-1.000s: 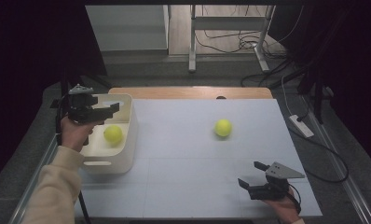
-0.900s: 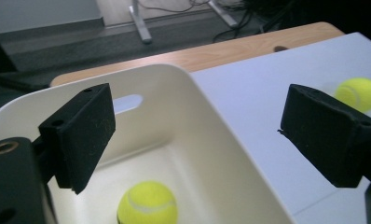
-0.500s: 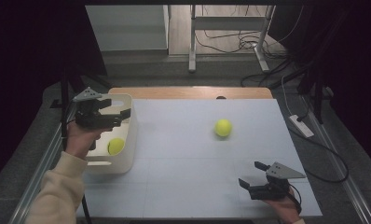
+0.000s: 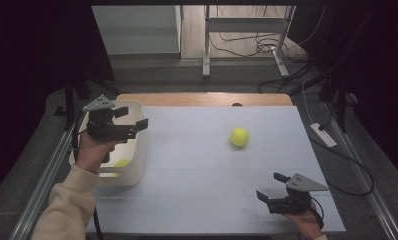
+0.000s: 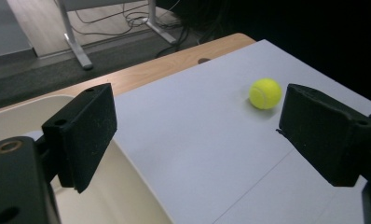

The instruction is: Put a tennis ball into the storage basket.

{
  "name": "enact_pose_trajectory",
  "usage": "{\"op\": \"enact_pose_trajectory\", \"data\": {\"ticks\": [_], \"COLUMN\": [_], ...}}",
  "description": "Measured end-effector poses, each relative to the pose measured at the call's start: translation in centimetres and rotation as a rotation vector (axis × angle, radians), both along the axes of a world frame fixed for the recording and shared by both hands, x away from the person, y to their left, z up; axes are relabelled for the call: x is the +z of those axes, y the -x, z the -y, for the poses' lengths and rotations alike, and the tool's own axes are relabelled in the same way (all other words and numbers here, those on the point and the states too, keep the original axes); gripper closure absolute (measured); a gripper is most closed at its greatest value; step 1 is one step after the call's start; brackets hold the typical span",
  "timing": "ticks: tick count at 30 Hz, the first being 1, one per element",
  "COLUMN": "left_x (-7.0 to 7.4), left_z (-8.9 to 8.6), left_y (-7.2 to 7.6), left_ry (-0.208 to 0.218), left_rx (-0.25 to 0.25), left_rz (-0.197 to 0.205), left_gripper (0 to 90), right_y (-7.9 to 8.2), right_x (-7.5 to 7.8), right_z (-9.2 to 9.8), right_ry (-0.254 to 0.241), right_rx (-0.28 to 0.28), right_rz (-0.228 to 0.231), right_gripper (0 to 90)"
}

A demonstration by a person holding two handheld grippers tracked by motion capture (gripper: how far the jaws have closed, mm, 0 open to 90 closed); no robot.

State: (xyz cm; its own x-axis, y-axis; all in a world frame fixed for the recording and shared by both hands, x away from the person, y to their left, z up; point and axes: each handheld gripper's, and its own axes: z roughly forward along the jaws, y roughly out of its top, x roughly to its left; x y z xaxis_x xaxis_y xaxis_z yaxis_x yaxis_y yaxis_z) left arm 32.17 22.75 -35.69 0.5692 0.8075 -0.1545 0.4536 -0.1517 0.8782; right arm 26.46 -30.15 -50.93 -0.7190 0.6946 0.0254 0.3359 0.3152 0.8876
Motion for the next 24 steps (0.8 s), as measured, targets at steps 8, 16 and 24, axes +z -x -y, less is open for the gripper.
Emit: {"op": "enact_pose_trajectory", "data": {"ticks": [8, 16, 24], "left_x": [0.1, 0.0, 0.0], "left_z": [1.2, 2.8, 4.3], "left_y": [0.4, 0.2, -0.2], "left_ry": [0.002, 0.000, 0.008], "left_rx": [-0.042, -0.083, -0.101], "left_rz": [0.012, 0.021, 0.028], "left_gripper": [12.0, 12.0, 12.1], "right_y": [0.0, 0.0, 0.0], "right_x": [0.0, -0.1, -0.1], "right_z": [0.0, 0.0, 0.0], "right_ry": [0.001, 0.005, 0.005], "right_rx": [-0.002, -0.008, -0.005], "right_rz": [-0.003, 0.000, -0.003], "right_gripper": [7.2, 7.3, 7.4]}}
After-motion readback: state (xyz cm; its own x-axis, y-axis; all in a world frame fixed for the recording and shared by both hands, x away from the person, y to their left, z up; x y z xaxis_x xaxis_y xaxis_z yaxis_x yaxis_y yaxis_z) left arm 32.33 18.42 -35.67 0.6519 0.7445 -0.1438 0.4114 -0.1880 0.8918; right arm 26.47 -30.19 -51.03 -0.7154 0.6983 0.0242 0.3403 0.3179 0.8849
